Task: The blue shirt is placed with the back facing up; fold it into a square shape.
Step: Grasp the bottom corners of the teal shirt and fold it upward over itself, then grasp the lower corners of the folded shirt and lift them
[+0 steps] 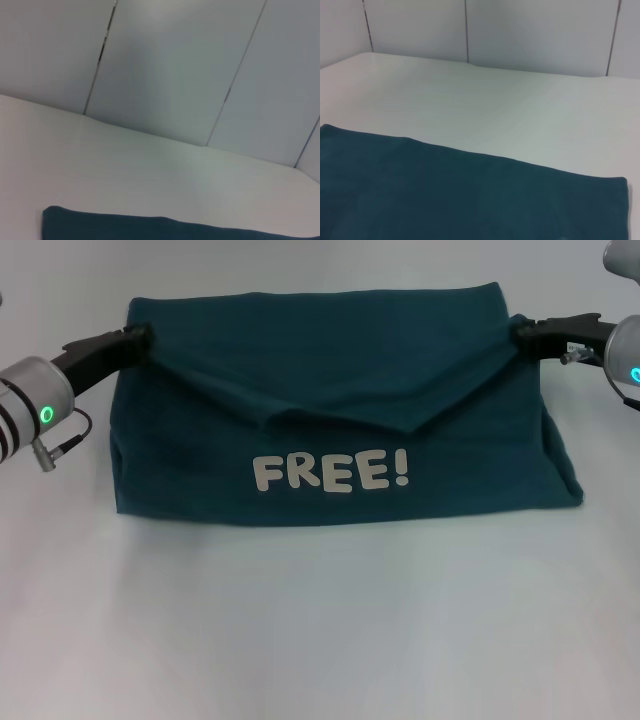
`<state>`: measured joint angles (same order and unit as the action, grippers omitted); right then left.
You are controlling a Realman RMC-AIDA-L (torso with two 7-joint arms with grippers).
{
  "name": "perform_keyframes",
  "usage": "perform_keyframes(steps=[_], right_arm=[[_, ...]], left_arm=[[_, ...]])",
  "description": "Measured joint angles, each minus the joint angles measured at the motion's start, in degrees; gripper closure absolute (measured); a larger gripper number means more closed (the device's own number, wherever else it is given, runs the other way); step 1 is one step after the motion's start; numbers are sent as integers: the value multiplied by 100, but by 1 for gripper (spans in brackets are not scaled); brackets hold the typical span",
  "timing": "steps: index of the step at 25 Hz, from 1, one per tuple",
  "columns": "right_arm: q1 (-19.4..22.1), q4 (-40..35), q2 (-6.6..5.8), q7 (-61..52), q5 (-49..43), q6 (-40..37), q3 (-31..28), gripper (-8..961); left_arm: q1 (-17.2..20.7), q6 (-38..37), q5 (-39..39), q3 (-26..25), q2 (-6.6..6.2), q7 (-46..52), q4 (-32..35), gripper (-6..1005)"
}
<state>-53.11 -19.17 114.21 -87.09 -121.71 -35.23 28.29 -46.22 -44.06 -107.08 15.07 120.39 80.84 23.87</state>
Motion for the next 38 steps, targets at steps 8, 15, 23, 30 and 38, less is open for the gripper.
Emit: perform_keyframes(steps=[8,15,23,30,38], right_arm=[[73,-116,21,19,9,-13,12,747],[151,-387,63,-47,50,-16,-27,577],[537,-662,-2,-527,383,-1095,-4,258],[1031,-1164,-13,-1271,385,-2497,39,260],[1425,-1263,-48,-1781,386,-3291,2,265]], left_arm=[[144,127,310,-30,3,46,21,730],[422,74,772,6,51,45,241,565],[1005,-1177,783,151,62,44,540,281],[1685,-2044,697,838,139,4,1072,141],[2117,-2007,318,1289,251,-361,1410,144]])
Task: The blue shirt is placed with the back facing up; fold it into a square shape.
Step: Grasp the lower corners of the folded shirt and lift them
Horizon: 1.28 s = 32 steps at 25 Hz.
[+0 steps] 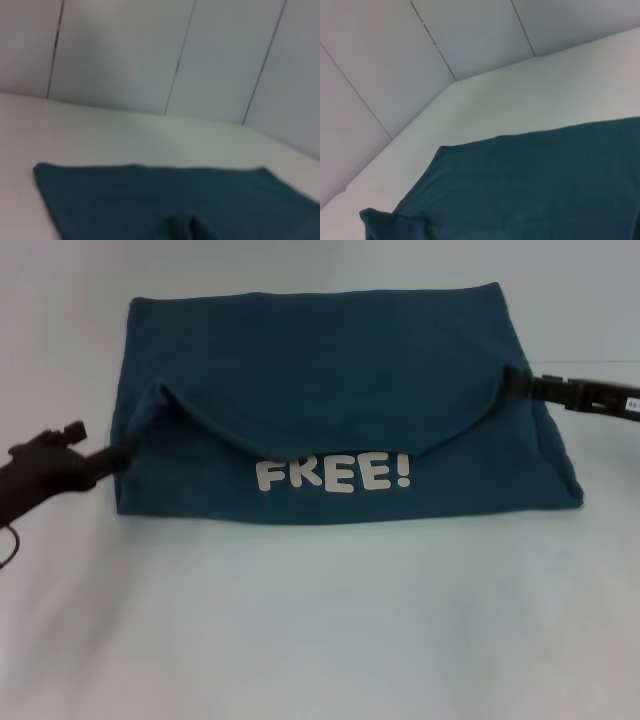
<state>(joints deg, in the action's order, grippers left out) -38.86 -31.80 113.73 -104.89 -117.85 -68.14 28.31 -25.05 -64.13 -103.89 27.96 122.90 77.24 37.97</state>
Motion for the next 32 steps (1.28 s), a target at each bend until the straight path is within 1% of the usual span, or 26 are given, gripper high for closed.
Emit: perform_keyframes(steps=[5,9,15,19,23,32], right_arm=[[117,-2,60,-76,10,-48,-7,269],[167,-3,114,-94,13,-47,-10,272],[183,19,125,-98,50,-39,-10,276],[185,25,131,-100,76,-29,-10,279],[186,41,137,-101,87,-14,-10,282],[213,60,151,-101,89,5,-12,289]], left_arm=[[129,201,-142,5,75,-567,-7,155],[177,266,-239,7,90,-933,-86,163],[184,343,-631,35,93,-1002,-119,176],[173,347,-842,164,103,-1101,-156,185],[104,431,-863,264,109,-1170,-242,193],[-62,896,-863,670,112,-1218,-337,212]])
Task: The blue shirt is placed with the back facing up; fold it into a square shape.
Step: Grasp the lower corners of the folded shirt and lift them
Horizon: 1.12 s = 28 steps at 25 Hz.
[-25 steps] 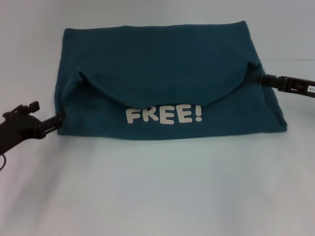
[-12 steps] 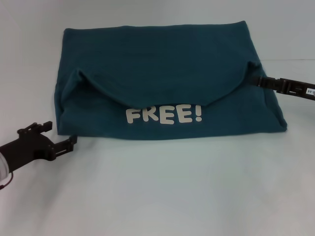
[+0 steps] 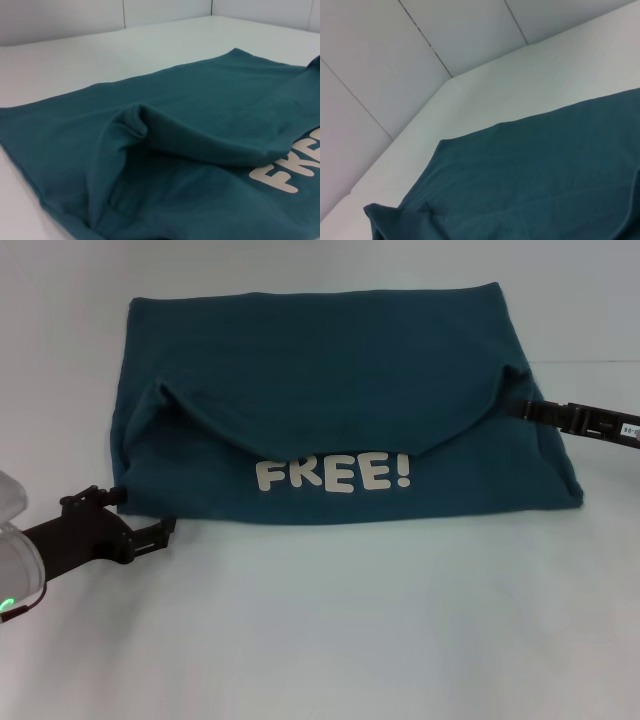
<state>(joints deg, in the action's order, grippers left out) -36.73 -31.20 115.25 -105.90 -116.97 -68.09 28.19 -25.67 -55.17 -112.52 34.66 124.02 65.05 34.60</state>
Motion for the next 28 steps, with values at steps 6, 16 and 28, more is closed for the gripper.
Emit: perform_keyframes(steps=[6,16,28], right_arm=[[27,-9,12,0,0,6,-88,294],[54,-7,23,31,-1,15,-142,301],[69,-16,40,55,-1,15,-156,311]], left_arm=[[-28,-12,-2,102,0,-2,-9,225],[-28,10,16,127,0,1,58,246],[-32,163,2,93,0,44,126,407]])
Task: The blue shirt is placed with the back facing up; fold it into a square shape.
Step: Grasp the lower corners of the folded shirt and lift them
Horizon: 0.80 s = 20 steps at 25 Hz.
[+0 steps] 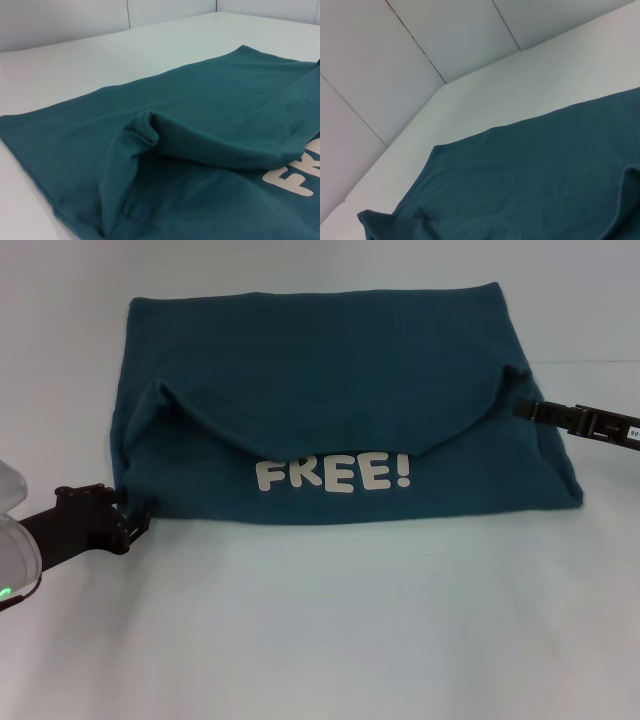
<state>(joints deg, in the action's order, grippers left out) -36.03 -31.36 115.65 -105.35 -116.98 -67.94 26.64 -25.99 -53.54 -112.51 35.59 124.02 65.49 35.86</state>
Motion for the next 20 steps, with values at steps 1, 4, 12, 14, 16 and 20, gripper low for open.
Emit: perform_keyframes(steps=[1,4,12,14,16,20], right_arm=[[2,-2,0,-1,0,0,-1,311],[19,-12,-2,-20,0,0,2,314],[53,-37,-99,-118,-167,-1,65,320],[53,-45,-154,-291,-329,7,69,321],[39,-56,-204,-527,-552,61,70,323],[36,-150,-236,-900,-879,208,77,326]], left_arm=[[0,0,0,0,0,0,0,429],[-2,-19,-5,0,0,1,9,493],[30,-42,-8,2,0,6,96,848],[34,-47,-8,2,-2,9,110,926],[39,-58,-8,5,-6,13,133,950],[42,-103,-8,9,-8,15,142,998]])
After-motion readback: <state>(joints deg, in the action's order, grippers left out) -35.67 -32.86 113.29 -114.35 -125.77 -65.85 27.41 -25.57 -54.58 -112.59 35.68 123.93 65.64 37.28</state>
